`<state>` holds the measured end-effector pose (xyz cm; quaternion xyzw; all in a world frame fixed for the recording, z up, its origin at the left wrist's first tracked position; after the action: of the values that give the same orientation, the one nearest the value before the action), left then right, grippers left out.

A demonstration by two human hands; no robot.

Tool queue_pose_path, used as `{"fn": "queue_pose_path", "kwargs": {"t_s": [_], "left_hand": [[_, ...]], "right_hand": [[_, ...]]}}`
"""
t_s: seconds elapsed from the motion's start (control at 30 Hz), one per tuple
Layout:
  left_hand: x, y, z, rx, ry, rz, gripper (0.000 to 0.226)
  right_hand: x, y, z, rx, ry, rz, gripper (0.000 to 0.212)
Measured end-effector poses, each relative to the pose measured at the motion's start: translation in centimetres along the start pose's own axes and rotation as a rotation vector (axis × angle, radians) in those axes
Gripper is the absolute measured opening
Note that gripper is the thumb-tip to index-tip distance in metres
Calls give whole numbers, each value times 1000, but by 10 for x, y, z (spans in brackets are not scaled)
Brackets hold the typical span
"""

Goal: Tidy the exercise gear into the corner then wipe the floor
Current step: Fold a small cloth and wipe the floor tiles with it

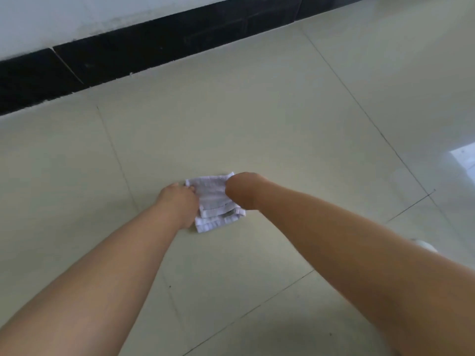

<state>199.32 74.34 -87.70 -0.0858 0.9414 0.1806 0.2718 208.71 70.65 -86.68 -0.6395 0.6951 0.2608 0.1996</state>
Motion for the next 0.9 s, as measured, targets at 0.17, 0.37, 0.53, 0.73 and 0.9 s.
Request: {"fn": "queue_pose_path", "kwargs": {"t_s": [0.17, 0.37, 0.53, 0.73, 0.9], "left_hand": [[-69, -45, 40, 75, -110, -103, 49], [-155, -81, 86, 17, -141, -197, 56], [-190, -65, 116, -86, -34, -177, 61], [-191, -9, 125, -247, 19, -217, 52], [-194, 15, 130, -312, -79, -206, 47]], "right_hand": [[1, -105, -19, 60, -43, -45, 31], [13, -207, -25, 147, -159, -28, 33], [-1, -236, -3, 130, -393, 112, 38], [-54, -239, 35, 74, -385, 325, 43], [-57, -239, 49, -1, -437, 425, 53]]}}
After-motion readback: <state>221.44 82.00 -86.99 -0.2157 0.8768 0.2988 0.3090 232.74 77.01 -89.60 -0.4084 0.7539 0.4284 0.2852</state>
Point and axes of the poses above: each hand's wrist, its own z-axis towards the middle knuckle, its own x-axis out of the palm, y = z × x, the point moved 5 cm from there along z, towards the middle knuckle, and after that the axes turned 8 degrees about z, right-handed, at the moved point
